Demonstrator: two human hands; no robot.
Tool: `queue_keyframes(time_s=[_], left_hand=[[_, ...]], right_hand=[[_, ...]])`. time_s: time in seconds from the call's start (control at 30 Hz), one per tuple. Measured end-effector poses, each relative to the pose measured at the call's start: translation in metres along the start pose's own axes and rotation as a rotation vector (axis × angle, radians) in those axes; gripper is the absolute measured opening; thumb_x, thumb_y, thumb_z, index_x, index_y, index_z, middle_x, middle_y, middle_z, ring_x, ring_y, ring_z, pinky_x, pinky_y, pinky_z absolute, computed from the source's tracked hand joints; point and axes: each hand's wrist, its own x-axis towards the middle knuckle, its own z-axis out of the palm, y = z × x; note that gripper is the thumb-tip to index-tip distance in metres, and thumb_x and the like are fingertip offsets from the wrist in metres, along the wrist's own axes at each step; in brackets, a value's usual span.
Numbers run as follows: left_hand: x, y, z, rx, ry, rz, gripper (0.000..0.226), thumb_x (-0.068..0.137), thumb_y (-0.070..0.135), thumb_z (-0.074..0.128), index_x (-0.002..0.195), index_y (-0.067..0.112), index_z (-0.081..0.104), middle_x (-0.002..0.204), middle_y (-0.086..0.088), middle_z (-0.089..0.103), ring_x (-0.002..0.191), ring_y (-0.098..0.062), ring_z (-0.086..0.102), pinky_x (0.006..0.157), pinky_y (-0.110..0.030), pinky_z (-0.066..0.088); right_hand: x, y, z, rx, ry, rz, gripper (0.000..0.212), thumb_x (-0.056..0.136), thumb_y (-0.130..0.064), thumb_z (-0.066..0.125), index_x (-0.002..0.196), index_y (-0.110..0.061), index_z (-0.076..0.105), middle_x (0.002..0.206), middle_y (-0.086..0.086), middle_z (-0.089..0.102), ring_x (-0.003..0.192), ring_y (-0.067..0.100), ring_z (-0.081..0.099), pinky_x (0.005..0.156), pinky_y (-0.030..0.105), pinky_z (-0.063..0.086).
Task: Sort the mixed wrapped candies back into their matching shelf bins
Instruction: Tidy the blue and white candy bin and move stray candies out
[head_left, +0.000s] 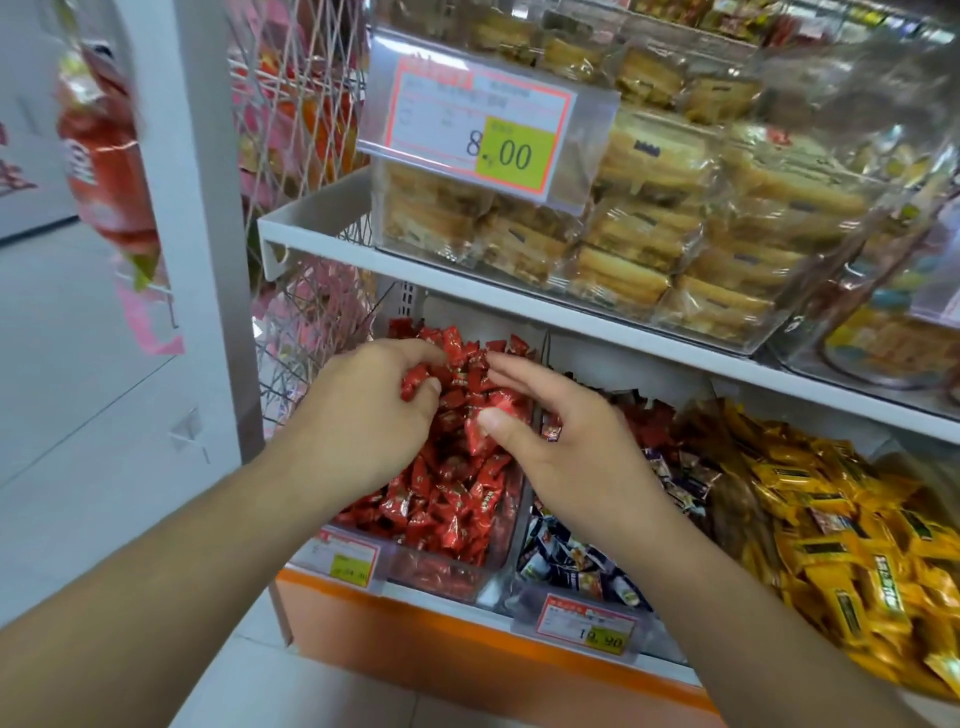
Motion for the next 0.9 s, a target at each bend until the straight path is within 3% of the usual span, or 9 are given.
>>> queue_keyframes(time_s=[0.13, 0.2, 0.27, 0.33, 0.4, 0.5, 0.67, 0.8, 0.9], left_hand=[[-0.003, 0.006, 0.008, 0.033, -0.062, 0.132, 0.036, 0.1, 0.033, 0.06, 0.136, 0.039, 0.061, 0.135, 0.017, 0.062, 0.127, -0.008, 0.056, 0.103, -0.023, 0.041], [-0.005, 0.01, 0.014, 0.048, -0.135, 0.224, 0.041, 0.099, 0.034, 0.063, 0.14, 0.039, 0.057, 0.14, 0.022, 0.055, 0.13, -0.002, 0.05, 0.109, -0.02, 0.038], [-0.008, 0.014, 0.021, 0.072, -0.222, 0.299, 0.049, 0.099, 0.039, 0.063, 0.146, 0.04, 0.05, 0.148, 0.027, 0.045, 0.136, 0.004, 0.041, 0.113, -0.015, 0.029], [-0.01, 0.019, 0.029, 0.085, -0.294, 0.336, 0.057, 0.099, 0.048, 0.059, 0.153, 0.041, 0.04, 0.156, 0.029, 0.034, 0.143, 0.007, 0.03, 0.115, -0.012, 0.018], [-0.011, 0.023, 0.035, 0.085, -0.352, 0.344, 0.064, 0.098, 0.056, 0.055, 0.157, 0.043, 0.031, 0.161, 0.03, 0.025, 0.147, 0.008, 0.021, 0.119, -0.014, 0.014], [-0.011, 0.023, 0.042, 0.094, -0.417, 0.337, 0.07, 0.097, 0.06, 0.054, 0.159, 0.046, 0.024, 0.164, 0.031, 0.015, 0.15, 0.008, 0.013, 0.123, -0.019, 0.013], [-0.01, 0.026, 0.042, 0.072, -0.411, 0.306, 0.07, 0.094, 0.059, 0.061, 0.155, 0.05, 0.029, 0.161, 0.033, 0.023, 0.138, 0.01, 0.031, 0.12, -0.022, 0.029], [-0.011, 0.025, 0.043, 0.058, -0.428, 0.293, 0.067, 0.094, 0.057, 0.062, 0.153, 0.052, 0.032, 0.16, 0.037, 0.021, 0.14, 0.011, 0.031, 0.122, -0.025, 0.03], [-0.009, 0.022, 0.043, 0.034, -0.433, 0.294, 0.067, 0.092, 0.058, 0.063, 0.152, 0.052, 0.035, 0.158, 0.039, 0.023, 0.143, 0.012, 0.029, 0.121, -0.028, 0.033]], right_hand=[[-0.004, 0.01, -0.008, -0.125, 0.052, 0.036, 0.06, 0.1, -0.036, 0.065, 0.153, -0.045, 0.037, 0.147, -0.03, 0.048, 0.133, -0.007, 0.043, 0.109, 0.021, 0.035], [-0.003, 0.021, -0.019, -0.224, 0.161, 0.053, 0.054, 0.102, -0.025, 0.062, 0.15, -0.039, 0.041, 0.137, -0.025, 0.054, 0.114, -0.004, 0.055, 0.096, 0.016, 0.045], [-0.001, 0.035, -0.034, -0.337, 0.216, 0.078, 0.054, 0.101, -0.02, 0.061, 0.15, -0.034, 0.042, 0.137, -0.014, 0.06, 0.084, -0.001, 0.063, 0.073, 0.007, 0.048], [0.002, 0.051, -0.048, -0.443, 0.186, 0.104, 0.053, 0.101, -0.021, 0.061, 0.15, -0.032, 0.044, 0.137, -0.005, 0.064, 0.073, 0.004, 0.062, 0.067, 0.011, 0.05], [0.003, 0.065, -0.057, -0.491, 0.126, 0.119, 0.048, 0.101, -0.025, 0.062, 0.147, -0.031, 0.049, 0.133, -0.001, 0.066, 0.079, 0.01, 0.066, 0.077, 0.024, 0.055], [0.012, 0.076, -0.062, -0.506, 0.092, 0.098, 0.043, 0.103, -0.03, 0.061, 0.145, -0.03, 0.053, 0.136, -0.001, 0.065, 0.106, 0.017, 0.066, 0.093, 0.026, 0.05], [0.049, 0.078, -0.053, -0.409, 0.02, 0.12, 0.045, 0.104, -0.034, 0.059, 0.147, -0.04, 0.049, 0.149, -0.007, 0.052, 0.132, 0.018, 0.053, 0.106, 0.029, 0.044], [0.067, 0.082, -0.044, -0.402, -0.086, 0.179, 0.05, 0.103, -0.034, 0.062, 0.149, -0.045, 0.047, 0.153, -0.007, 0.049, 0.135, 0.02, 0.051, 0.101, 0.025, 0.042], [0.071, 0.089, -0.043, -0.464, -0.095, 0.203, 0.041, 0.095, -0.034, 0.073, 0.134, -0.042, 0.062, 0.136, -0.011, 0.063, 0.113, 0.013, 0.062, 0.08, 0.017, 0.043]])
